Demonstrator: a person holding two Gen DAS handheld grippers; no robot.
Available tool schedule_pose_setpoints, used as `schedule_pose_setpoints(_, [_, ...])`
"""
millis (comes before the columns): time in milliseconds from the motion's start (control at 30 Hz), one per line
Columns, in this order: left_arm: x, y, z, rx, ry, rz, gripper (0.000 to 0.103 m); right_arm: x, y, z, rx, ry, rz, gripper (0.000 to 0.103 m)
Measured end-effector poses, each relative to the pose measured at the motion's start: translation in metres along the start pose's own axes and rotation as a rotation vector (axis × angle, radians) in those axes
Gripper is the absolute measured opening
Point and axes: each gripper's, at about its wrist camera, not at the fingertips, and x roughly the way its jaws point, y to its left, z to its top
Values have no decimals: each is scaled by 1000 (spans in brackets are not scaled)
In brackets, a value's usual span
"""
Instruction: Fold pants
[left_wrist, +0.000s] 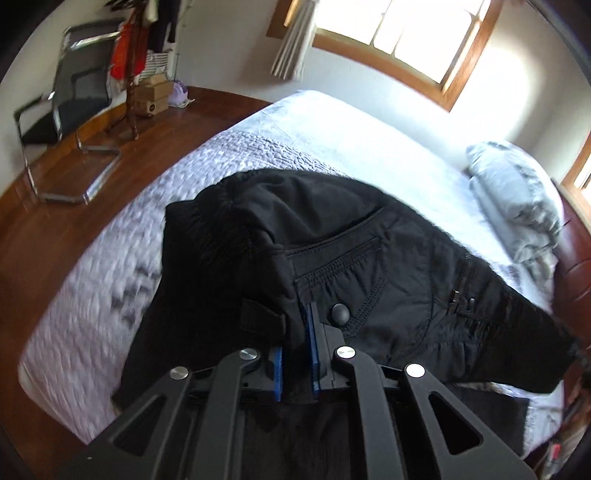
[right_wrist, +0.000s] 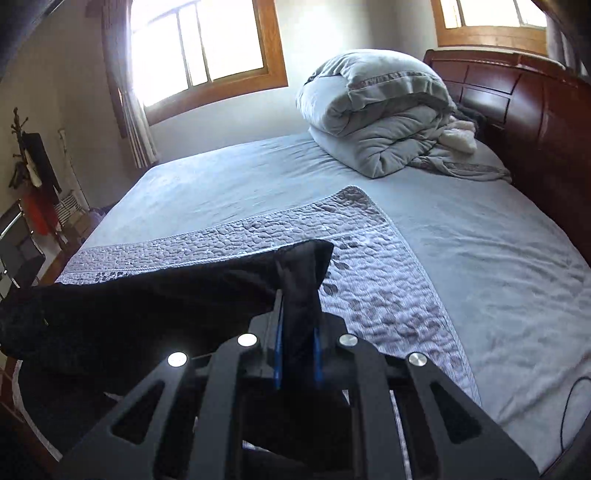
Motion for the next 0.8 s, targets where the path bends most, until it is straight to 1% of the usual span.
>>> schedule_pose_setpoints(67, [-12, 15, -22, -19, -6, -24, 11, -18, -20, -34, 67, 17, 1, 10])
schedule_pose_setpoints(200, [-30, 39, -71, -68, -8, -60, 12, -34, -47, -92, 192, 59, 10, 10])
schedule_pose_setpoints(300, [-32, 46, -103, -54, 4, -35, 13, -42, -51, -131, 245, 107, 7, 10])
schedule_pose_setpoints(367, [-30, 55, -121, -69, 26, -35, 15, -47, -49, -157, 258, 147, -2, 10])
schedule_pose_setpoints(433, [-30, 60, -141, -75, 52, 0, 24, -46, -47, -183, 250, 203, -29, 12])
schedule_pose_setpoints(500, [-34, 67, -154, -92, 56, 21, 29, -46, -47, -203, 253, 245, -45, 21])
schedule_pose_setpoints(533, [-40, 71, -161, -115, 52, 15, 40, -47, -47, -210, 256, 259, -56, 36])
schedule_pose_setpoints(567, [-45, 74, -165, -135, 48, 11, 48, -47, -48, -217, 259, 279, -64, 50])
schedule_pose_setpoints(600, [-54, 78, -171, -167, 37, 8, 61, -51, -48, -221, 262, 285, -70, 54])
schedule_pose_setpoints(633, [-64, 82, -176, -202, 25, 4, 71, -54, -48, -224, 270, 285, -73, 57])
schedule_pose_setpoints(667, [-73, 86, -179, -243, 12, -10, 73, -58, -50, -226, 288, 287, -72, 60])
schedule_pose_setpoints(700, [-85, 90, -182, -298, -11, -52, 77, -63, -51, -227, 305, 286, -71, 63])
schedule_pose_setpoints(733, [-97, 91, -183, -343, -33, -94, 83, -67, -51, -227, 325, 280, -73, 70])
schedule_pose_setpoints(767, [-105, 91, -184, -368, -45, -112, 86, -71, -51, -226, 340, 275, -72, 75])
schedule_pose_setpoints(800, [-115, 88, -179, -385, -67, -135, 94, -74, -50, -225, 351, 272, -67, 76])
